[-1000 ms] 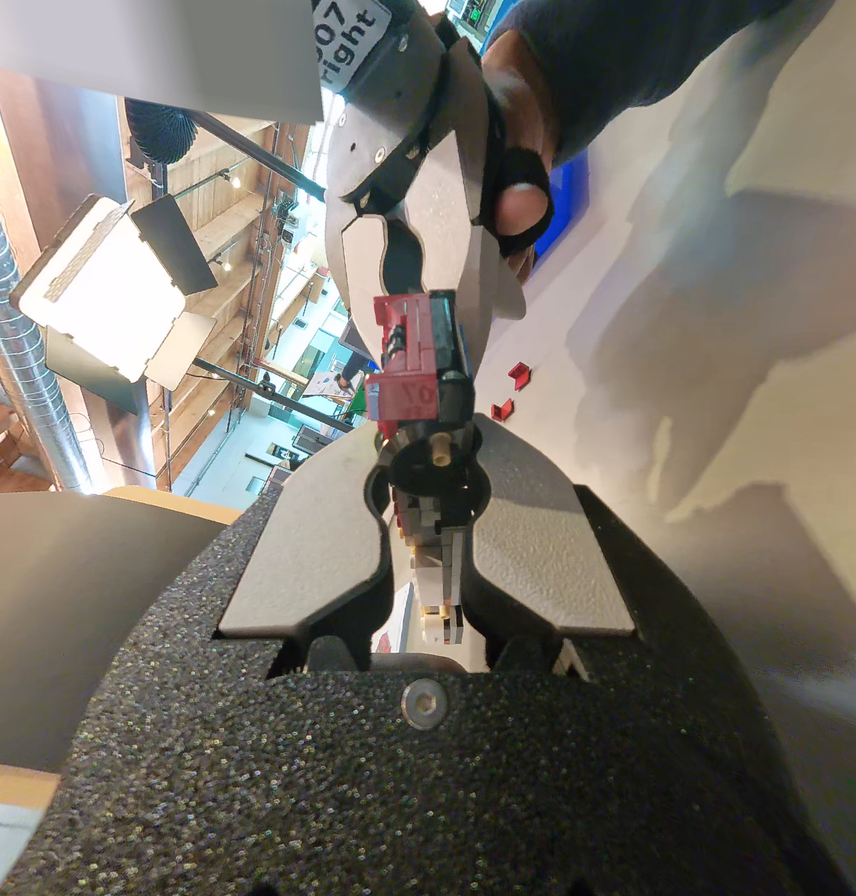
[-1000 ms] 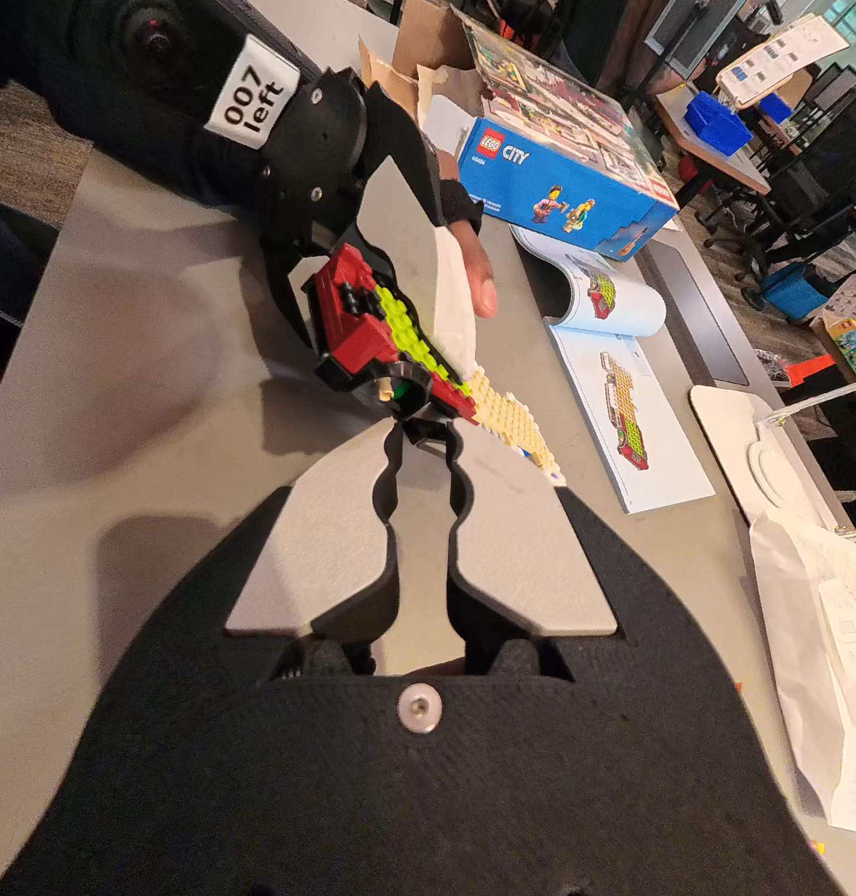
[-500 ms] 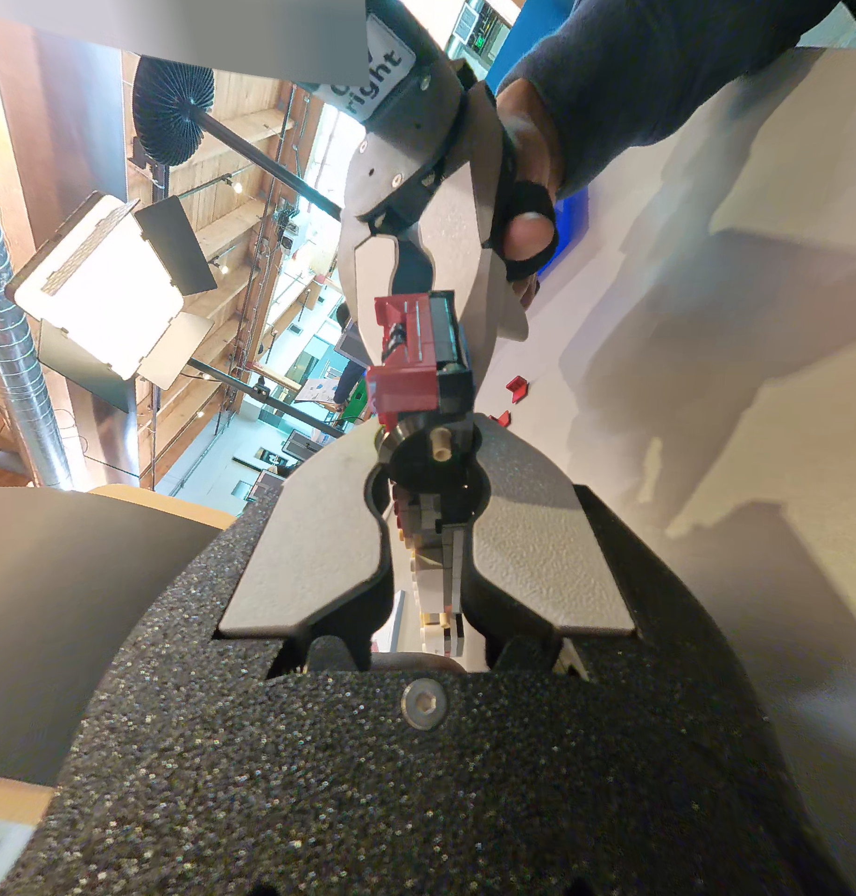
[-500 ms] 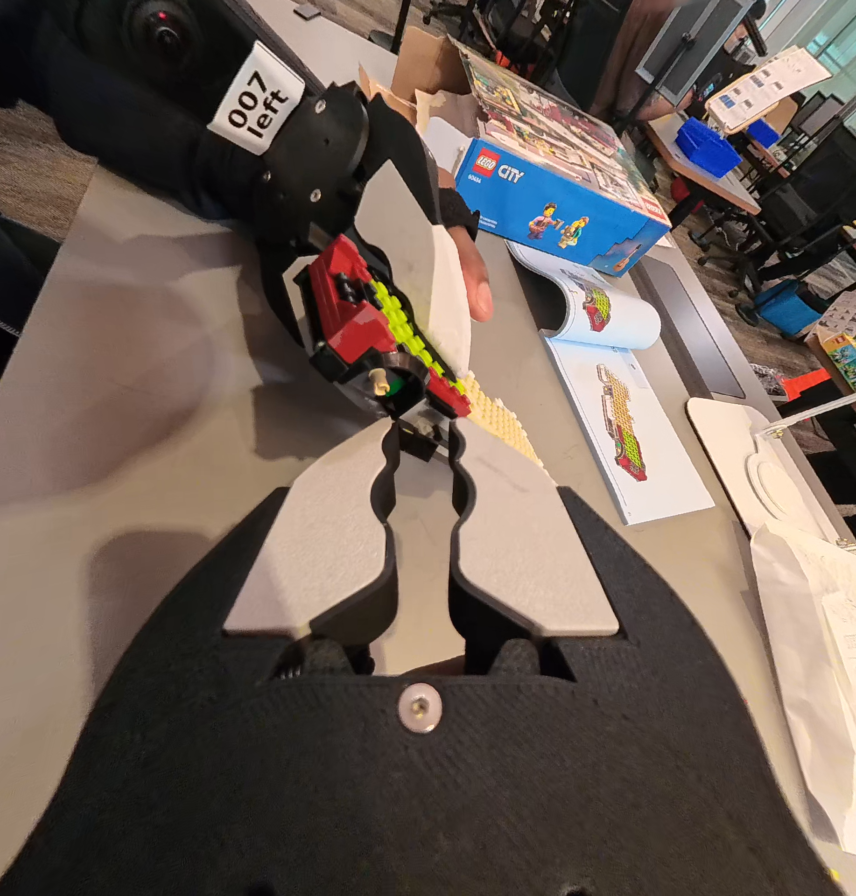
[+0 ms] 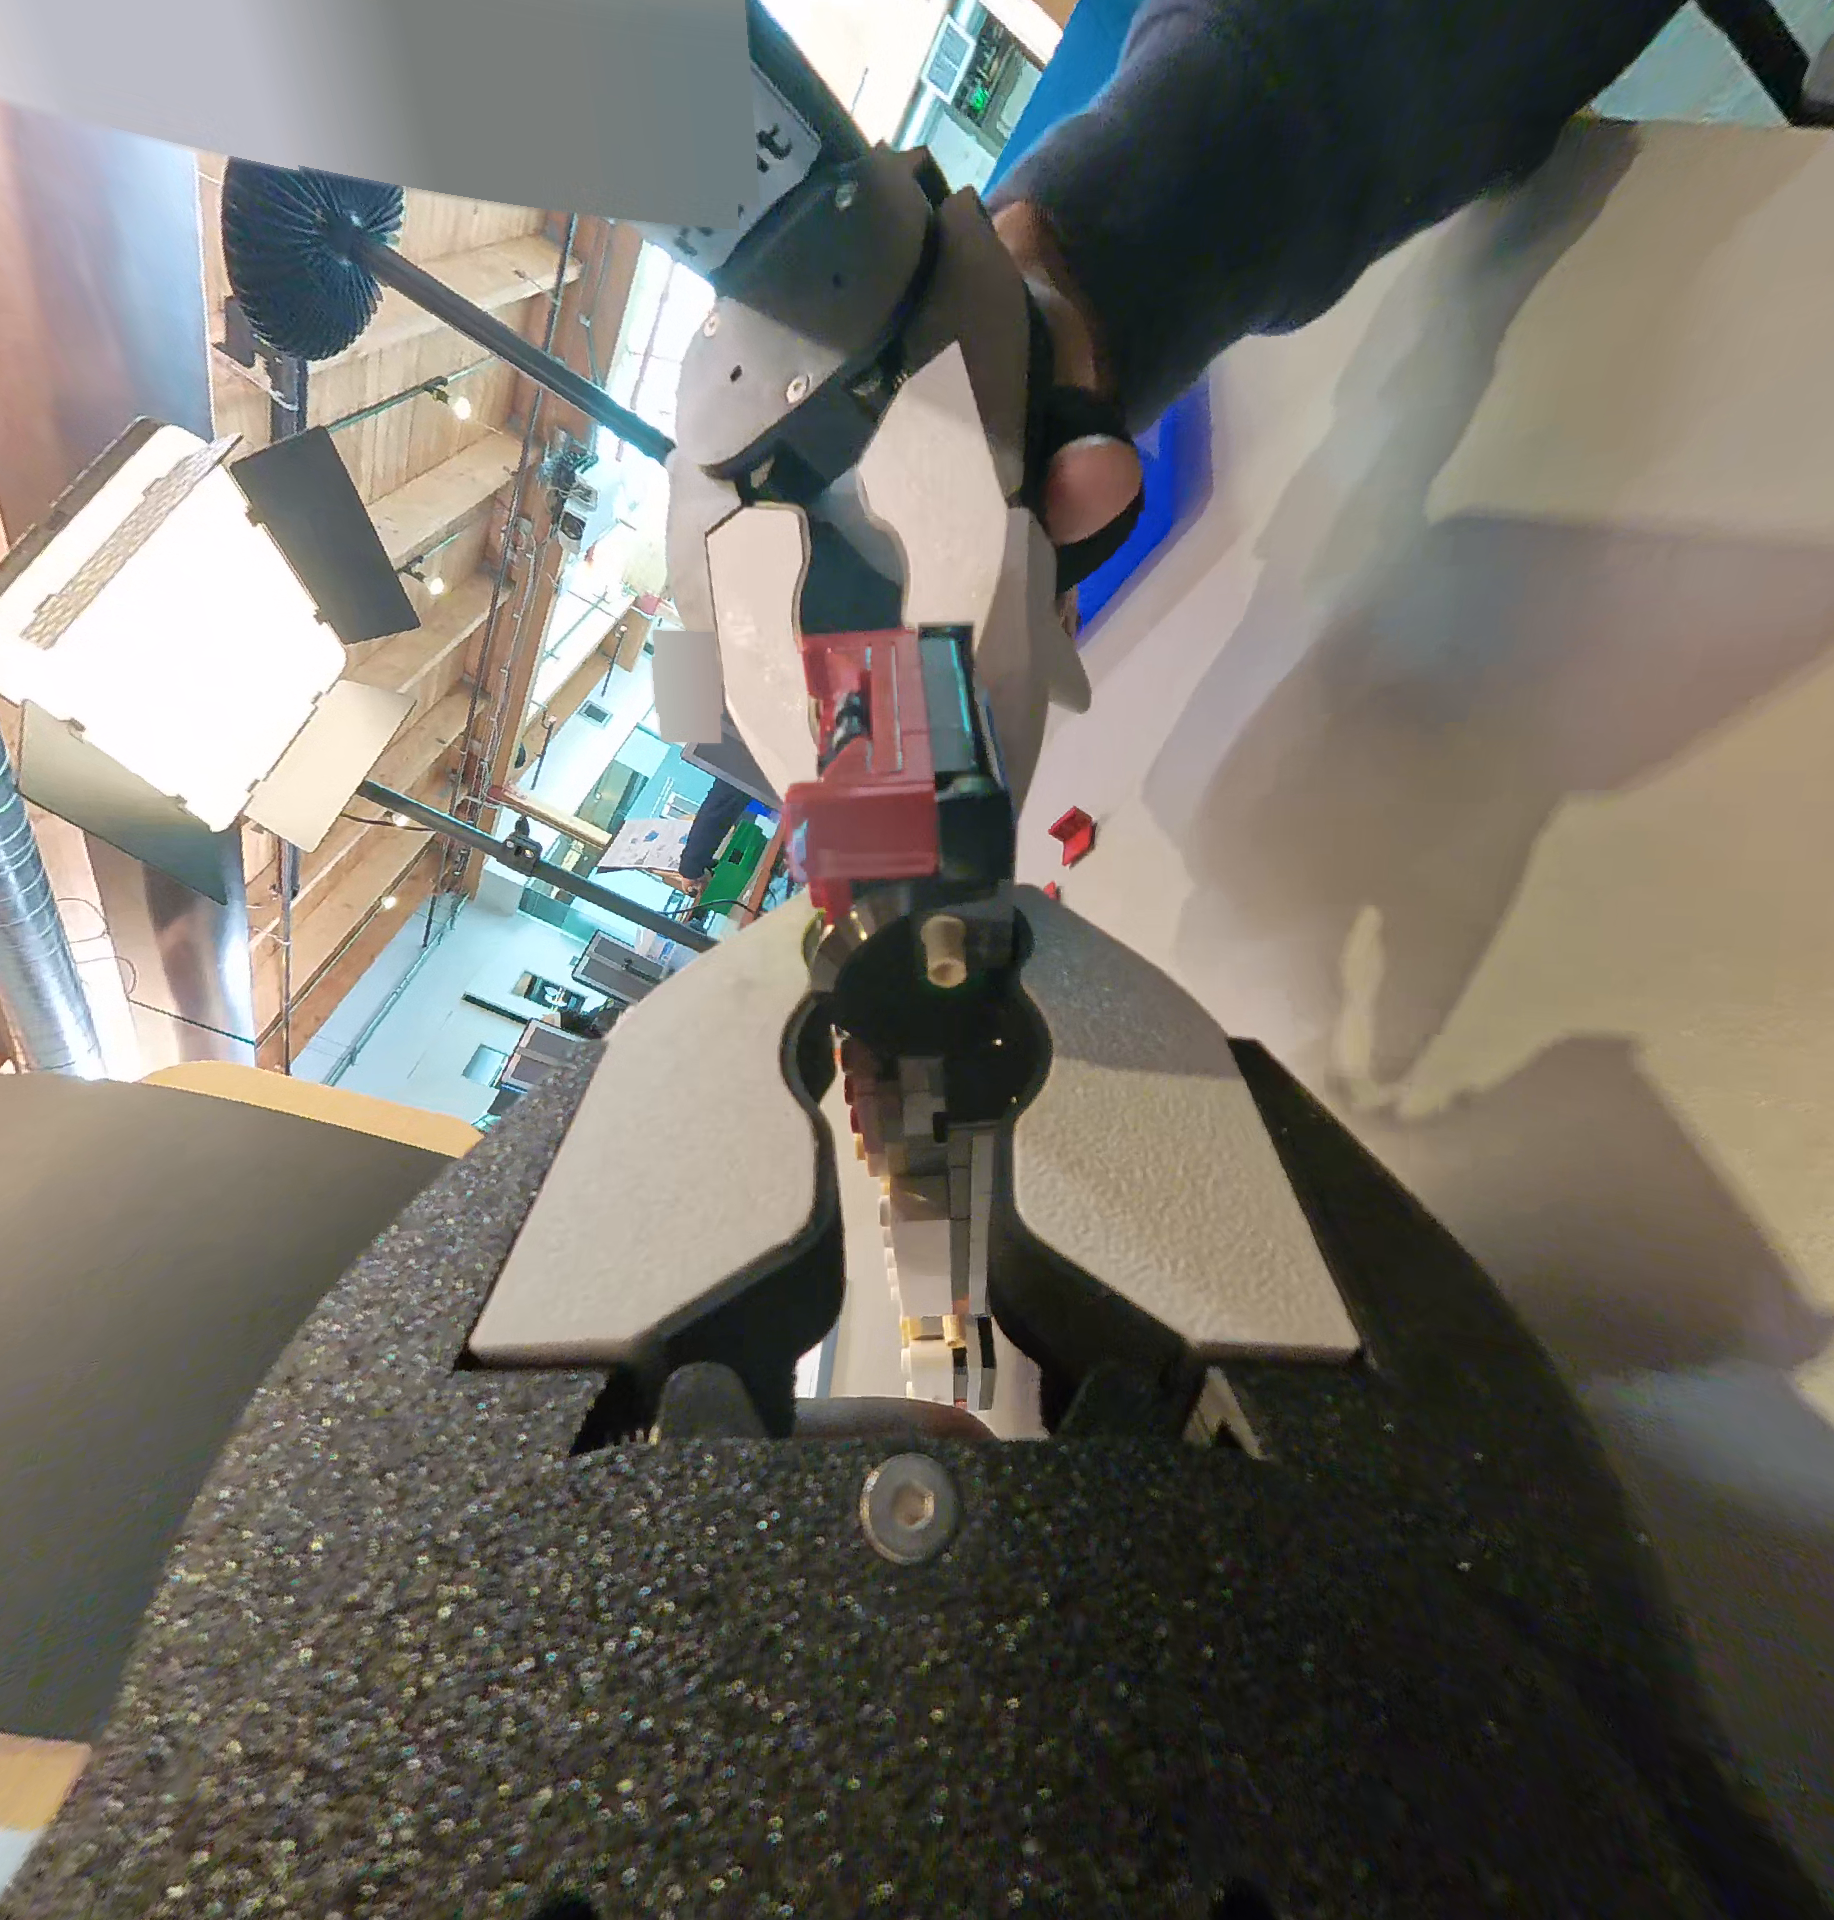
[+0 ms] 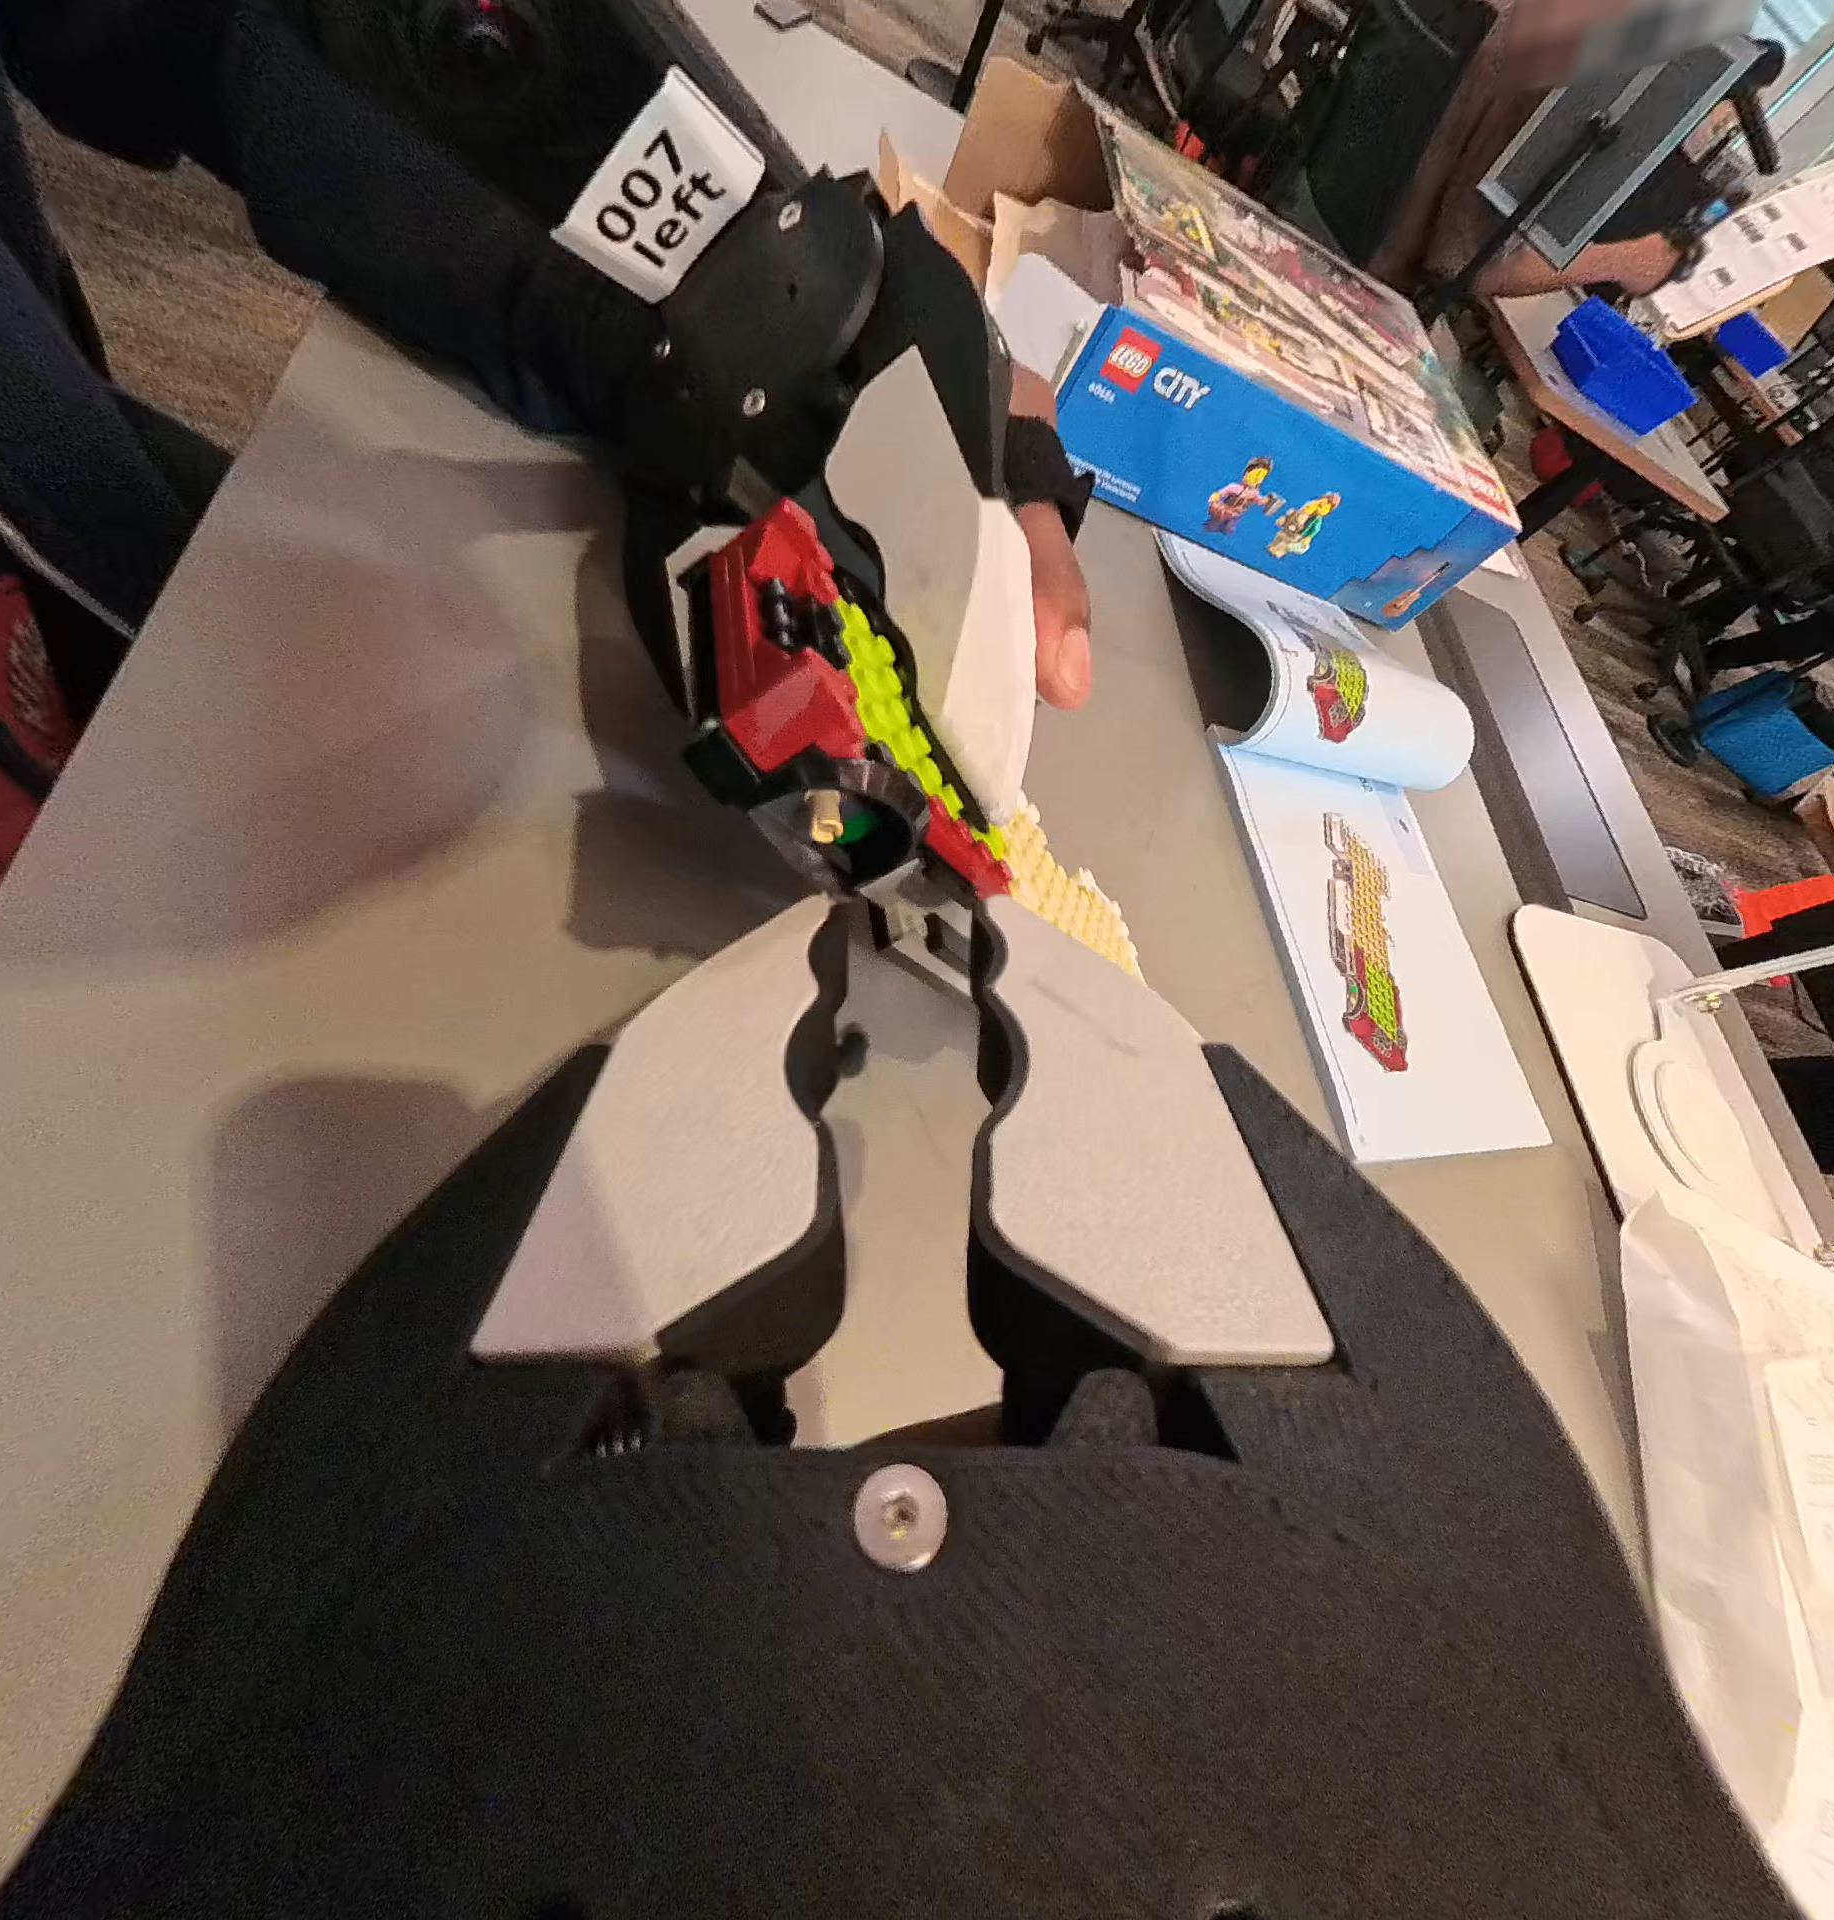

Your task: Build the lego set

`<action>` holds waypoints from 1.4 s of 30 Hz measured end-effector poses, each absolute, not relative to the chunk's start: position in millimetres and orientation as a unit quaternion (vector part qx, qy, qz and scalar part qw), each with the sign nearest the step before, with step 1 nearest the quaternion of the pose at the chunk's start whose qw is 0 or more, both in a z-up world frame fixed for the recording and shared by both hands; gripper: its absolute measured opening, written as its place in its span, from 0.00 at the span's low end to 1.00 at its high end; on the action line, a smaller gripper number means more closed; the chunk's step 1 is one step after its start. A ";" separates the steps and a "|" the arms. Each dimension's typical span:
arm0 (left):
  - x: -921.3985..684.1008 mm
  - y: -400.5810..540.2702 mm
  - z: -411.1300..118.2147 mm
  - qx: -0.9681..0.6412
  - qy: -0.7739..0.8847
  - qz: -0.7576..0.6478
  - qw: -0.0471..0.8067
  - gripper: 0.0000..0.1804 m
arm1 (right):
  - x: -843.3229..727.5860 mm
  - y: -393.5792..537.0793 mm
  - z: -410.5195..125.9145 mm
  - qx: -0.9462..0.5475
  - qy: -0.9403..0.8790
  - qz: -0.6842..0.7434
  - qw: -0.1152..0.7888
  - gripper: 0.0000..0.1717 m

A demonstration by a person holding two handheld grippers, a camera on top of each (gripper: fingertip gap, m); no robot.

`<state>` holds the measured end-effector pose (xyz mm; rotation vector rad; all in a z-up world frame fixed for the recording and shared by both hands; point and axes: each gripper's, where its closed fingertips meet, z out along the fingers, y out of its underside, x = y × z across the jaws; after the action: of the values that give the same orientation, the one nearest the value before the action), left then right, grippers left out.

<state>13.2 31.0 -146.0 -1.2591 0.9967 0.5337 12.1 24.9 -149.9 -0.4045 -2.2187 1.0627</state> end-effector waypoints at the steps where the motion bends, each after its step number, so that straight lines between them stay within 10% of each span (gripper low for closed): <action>1: 12.9 31.5 -147.8 -0.559 0.443 0.238 0.659 0.15 | 12.1 29.2 -152.0 -0.158 -0.846 0.394 0.323 0.13; 20: -34.8 26.0 -152.3 -0.588 0.434 0.320 0.603 0.16 | 0.2 53.3 -229.8 -0.356 -0.851 0.307 0.235 0.14; 42: -44.2 11.8 -157.9 -0.600 0.439 0.325 0.585 0.16 | -25.9 47.9 -224.4 -0.241 -0.913 0.303 0.128 0.02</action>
<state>-44.2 11.8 -157.9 -1.3992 1.0246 0.7577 -25.9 47.9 -224.4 -0.7006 -2.6554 0.8803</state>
